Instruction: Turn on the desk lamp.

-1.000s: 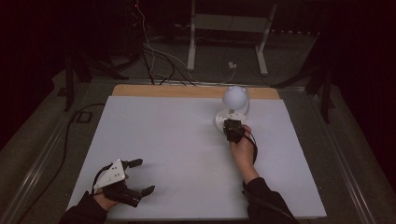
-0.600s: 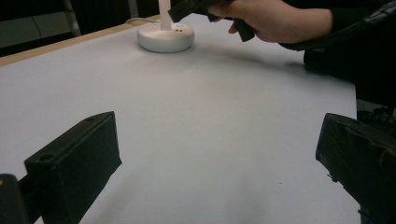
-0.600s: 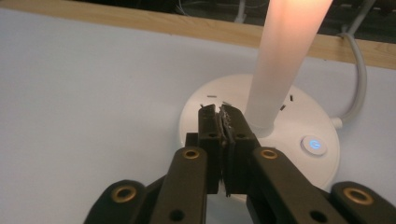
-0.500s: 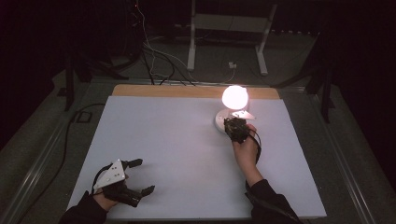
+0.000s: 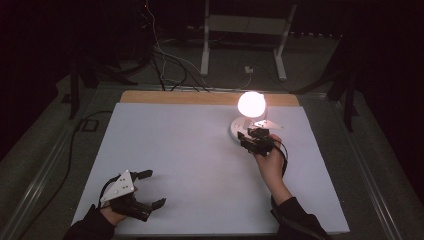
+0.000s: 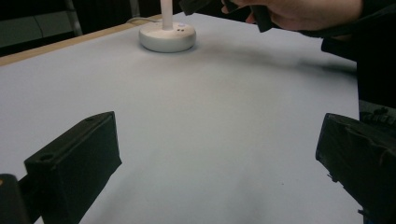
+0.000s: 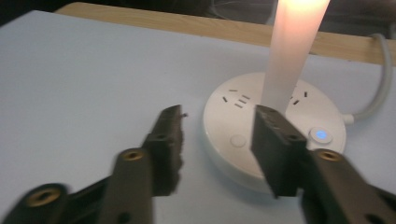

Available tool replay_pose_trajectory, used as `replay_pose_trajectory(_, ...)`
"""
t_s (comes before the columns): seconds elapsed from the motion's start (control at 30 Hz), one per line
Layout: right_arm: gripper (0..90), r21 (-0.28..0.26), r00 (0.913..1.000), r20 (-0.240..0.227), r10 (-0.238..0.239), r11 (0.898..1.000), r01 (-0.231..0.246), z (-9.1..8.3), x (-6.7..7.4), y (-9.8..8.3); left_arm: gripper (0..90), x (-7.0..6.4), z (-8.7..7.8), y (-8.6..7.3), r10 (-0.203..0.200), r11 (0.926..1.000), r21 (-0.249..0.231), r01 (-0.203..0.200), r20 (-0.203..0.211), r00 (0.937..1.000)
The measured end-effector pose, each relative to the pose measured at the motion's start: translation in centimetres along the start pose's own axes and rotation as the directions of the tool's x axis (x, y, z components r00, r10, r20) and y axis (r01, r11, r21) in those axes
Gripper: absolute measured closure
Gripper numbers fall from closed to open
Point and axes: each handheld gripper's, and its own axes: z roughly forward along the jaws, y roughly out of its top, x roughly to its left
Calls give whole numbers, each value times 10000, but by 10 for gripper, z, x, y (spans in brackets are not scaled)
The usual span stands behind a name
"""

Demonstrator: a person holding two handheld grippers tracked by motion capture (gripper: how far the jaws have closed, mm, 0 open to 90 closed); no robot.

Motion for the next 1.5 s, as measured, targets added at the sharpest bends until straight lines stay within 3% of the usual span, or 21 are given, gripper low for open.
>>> replay_pose_trajectory(0.23, 327, 296, 9984, -551, -87, 9995, 104, -10, -3, -3, 3, 2, 2, 0, -121, 9999, -56, 120, -48, 9999)
replay_pose_trajectory(0.33, 216, 232, 9955, -910, -260, 9993, 282, -14, -3, -4, 3, 3, 3, 0, -129, 9999, -31, 129, -66, 9999)
replay_pose_trajectory(0.37, 135, 308, 9917, -1238, -335, 9988, 376, -15, -4, -5, 3, 3, 3, 0, -107, 9999, -14, 107, -88, 9999)
replay_pose_trajectory(0.5, 36, 789, 9765, -2098, -501, 9946, 680, -20, -6, -4, 3, 3, 3, 0, -120, 9999, 38, 120, -105, 9999)
replay_pose_trajectory(0.53, 1, 852, 9692, -2409, -520, 9936, 745, -21, -7, -3, 3, 3, 3, 0, -120, 9999, 39, 120, -125, 9999)
replay_pose_trajectory(0.63, 0, 650, 9586, -2758, -701, 9937, 913, -26, -8, -3, 3, 3, 2, 0, -126, 9999, -1, 126, -136, 9998)
replay_pose_trajectory(0.8, 0, -179, 9494, -2826, -1373, 9903, 1379, -36, -5, -7, 3, 1, -1, -1, -77, 10000, -47, 76, -131, 9999)
replay_pose_trajectory(1.03, 0, -213, 9334, -3211, -1604, 9865, 1622, -51, -1, -12, 3, 2, -1, -1, -108, 9999, -35, 107, -95, 9999)
replay_pose_trajectory(1.17, 0, -285, 9285, -3260, -1779, 9835, 1784, -61, -1, -19, 3, 1, -1, -1, -51, 10000, 20, 51, -94, 9999)
replay_pose_trajectory(1.23, 0, -277, 9341, -3034, -1883, 9816, 1889, -66, -4, -23, 3, 1, -1, -1, -66, 10000, 14, 66, -86, 9999)
replay_pose_trajectory(1.5, 1, -195, 9328, -3091, -1852, 9819, 1885, -87, -20, -44, 3, 1, -1, -1, -94, 10000, 12, 94, -65, 9999)
